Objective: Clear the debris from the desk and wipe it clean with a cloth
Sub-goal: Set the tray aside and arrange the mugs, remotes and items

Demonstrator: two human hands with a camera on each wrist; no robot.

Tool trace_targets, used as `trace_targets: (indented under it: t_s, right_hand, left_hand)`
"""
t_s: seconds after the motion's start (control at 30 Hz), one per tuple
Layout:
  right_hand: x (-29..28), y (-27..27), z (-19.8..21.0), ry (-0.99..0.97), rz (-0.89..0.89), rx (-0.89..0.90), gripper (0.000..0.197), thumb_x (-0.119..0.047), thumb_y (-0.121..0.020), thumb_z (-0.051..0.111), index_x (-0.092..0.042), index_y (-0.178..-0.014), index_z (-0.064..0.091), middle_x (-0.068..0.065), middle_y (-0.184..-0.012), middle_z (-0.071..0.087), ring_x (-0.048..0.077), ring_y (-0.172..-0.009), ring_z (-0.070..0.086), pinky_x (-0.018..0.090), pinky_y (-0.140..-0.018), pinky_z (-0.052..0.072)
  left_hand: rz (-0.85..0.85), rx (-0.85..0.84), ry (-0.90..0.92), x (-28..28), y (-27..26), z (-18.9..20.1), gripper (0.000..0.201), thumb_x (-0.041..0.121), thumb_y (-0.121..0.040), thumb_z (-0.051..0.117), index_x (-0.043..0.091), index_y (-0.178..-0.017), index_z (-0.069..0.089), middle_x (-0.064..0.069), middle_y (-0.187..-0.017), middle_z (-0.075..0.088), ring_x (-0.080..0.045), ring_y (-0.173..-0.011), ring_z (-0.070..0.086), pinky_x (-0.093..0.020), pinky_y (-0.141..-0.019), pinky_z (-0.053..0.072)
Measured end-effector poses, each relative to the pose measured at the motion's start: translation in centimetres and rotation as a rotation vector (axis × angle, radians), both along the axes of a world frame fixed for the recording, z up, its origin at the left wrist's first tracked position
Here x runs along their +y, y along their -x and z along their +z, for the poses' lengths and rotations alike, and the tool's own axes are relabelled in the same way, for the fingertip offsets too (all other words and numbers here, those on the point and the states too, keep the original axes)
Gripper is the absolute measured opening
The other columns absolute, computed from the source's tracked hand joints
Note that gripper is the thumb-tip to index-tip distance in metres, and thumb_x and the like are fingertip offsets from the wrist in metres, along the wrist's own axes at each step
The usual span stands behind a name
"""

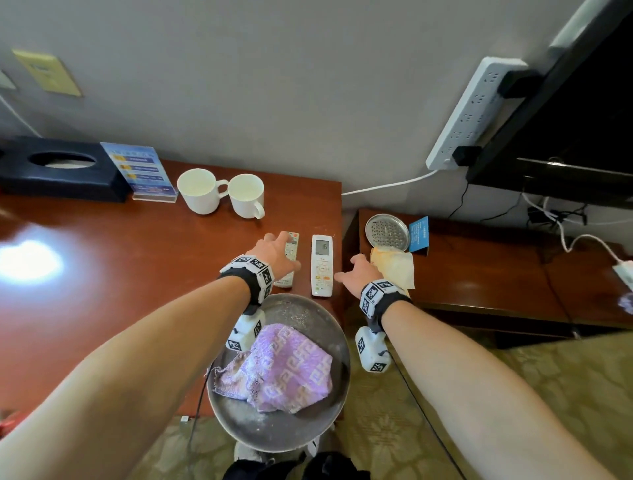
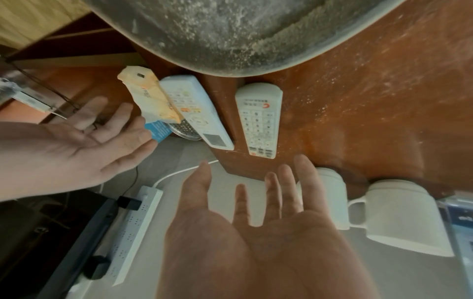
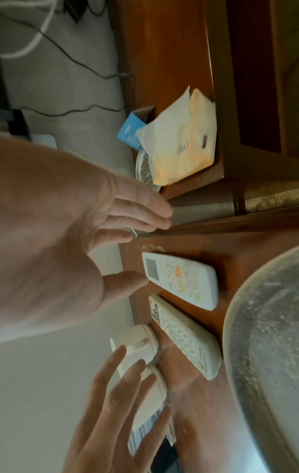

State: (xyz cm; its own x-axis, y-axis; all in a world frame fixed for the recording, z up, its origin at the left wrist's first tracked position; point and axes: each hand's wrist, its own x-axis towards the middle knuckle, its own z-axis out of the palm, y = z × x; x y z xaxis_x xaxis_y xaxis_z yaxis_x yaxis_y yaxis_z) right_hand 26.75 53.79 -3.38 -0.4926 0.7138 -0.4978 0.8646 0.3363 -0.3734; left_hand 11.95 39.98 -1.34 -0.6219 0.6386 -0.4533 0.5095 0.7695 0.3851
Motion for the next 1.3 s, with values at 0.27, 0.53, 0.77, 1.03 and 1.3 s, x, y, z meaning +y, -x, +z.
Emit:
trace_targets:
  t_s: [0.27,0.53,0.77,1.03,1.3]
  right_hand:
    - [1.5,-6.7,1.7,-0.053,-0.075,-0.005,0.061,-0.033,-0.09,0.062,-0.02,-0.144,0.036,0.008,-0.138,0.048,0.03,-0.122,0.051,0.04,-0.097,0.047]
    - [8.5,-13.6,1.4,-0.077,-0.074,0.017,0.06,-0.032,-0.087,0.066,-0.019,-0.14,0.039,0.009,-0.134,0.049,0.028,-0.119,0.053,0.04,-0.096,0.049]
    - [15.7,-19.5,-0.6,0.015,-0.048,0.025,0.059,-0.031,-0.09,0.065,-0.017,-0.142,0.039,0.009,-0.14,0.047,0.03,-0.124,0.051,0.042,-0.098,0.046]
    - [21.9,-21.1,-1.3,0.043,-0.009,0.007,0.06,-0.031,-0.09,0.064,-0.019,-0.143,0.039,0.009,-0.143,0.047,0.031,-0.127,0.049,0.043,-0.101,0.044]
    - [23.0,-16.2,-3.5,0.065,0.072,-0.006,0.06,-0.033,-0.09,0.065,-0.02,-0.143,0.04,0.008,-0.145,0.046,0.03,-0.129,0.047,0.041,-0.103,0.041]
  left_hand:
    - [-0.149,0.052,-0.059,2.2,-5.5,1.1,0.064,0.044,-0.089,0.061,0.029,-0.145,0.034,-0.006,-0.153,0.03,-0.029,-0.139,0.032,-0.047,-0.109,0.036]
    - [-0.167,0.056,-0.055,7.7,-11.9,0.7,0.061,0.046,-0.087,0.062,0.031,-0.142,0.038,-0.005,-0.152,0.031,-0.028,-0.137,0.034,-0.047,-0.108,0.038]
    - [-0.142,0.055,0.019,13.5,-19.3,-1.2,0.066,0.044,-0.086,0.062,0.03,-0.144,0.034,-0.004,-0.152,0.029,-0.027,-0.138,0.031,-0.047,-0.107,0.038]
    - [0.0,0.005,0.028,17.3,-20.7,-2.2,0.071,0.044,-0.083,0.065,0.028,-0.144,0.034,-0.005,-0.15,0.031,-0.029,-0.136,0.033,-0.048,-0.109,0.036]
    - [0.064,-0.03,0.04,20.1,-17.8,-5.7,0.071,0.045,-0.085,0.062,0.028,-0.146,0.031,-0.006,-0.148,0.032,-0.03,-0.134,0.036,-0.048,-0.105,0.039]
